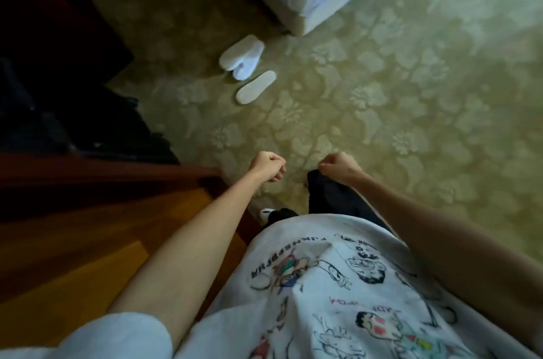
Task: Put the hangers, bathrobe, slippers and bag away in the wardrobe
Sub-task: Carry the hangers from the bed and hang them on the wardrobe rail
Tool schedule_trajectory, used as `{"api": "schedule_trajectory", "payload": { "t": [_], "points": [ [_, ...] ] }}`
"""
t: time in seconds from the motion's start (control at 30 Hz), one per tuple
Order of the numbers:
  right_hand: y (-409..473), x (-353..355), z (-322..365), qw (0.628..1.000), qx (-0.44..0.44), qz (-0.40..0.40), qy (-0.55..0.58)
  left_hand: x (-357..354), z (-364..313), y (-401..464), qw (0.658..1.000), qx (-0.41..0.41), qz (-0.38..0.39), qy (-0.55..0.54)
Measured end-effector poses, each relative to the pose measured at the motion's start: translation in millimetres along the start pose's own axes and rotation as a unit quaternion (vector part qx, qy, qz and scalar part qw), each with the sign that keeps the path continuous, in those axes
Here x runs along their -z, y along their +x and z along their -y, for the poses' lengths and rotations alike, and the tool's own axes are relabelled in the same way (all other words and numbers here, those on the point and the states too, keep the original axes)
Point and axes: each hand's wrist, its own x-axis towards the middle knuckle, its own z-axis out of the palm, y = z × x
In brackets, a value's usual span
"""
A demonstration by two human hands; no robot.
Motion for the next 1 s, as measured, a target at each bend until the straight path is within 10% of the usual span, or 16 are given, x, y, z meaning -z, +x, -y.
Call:
{"api": "schedule_trajectory", "payload": {
  "t": [0.47, 1.0],
  "points": [
    [20.4, 184.5, -192.6, 0.897, -0.205, -0.174, 0.351, -196.5, -306.4, 85.3, 0.933, -0.154, 0.165, 0.280],
    [219.2, 485.4, -123.8, 0.948, -0.048, -0.156, 0.274, -201.7, -503.6, 239.6, 0.974, -0.043, 0.096, 0.201]
  ]
}}
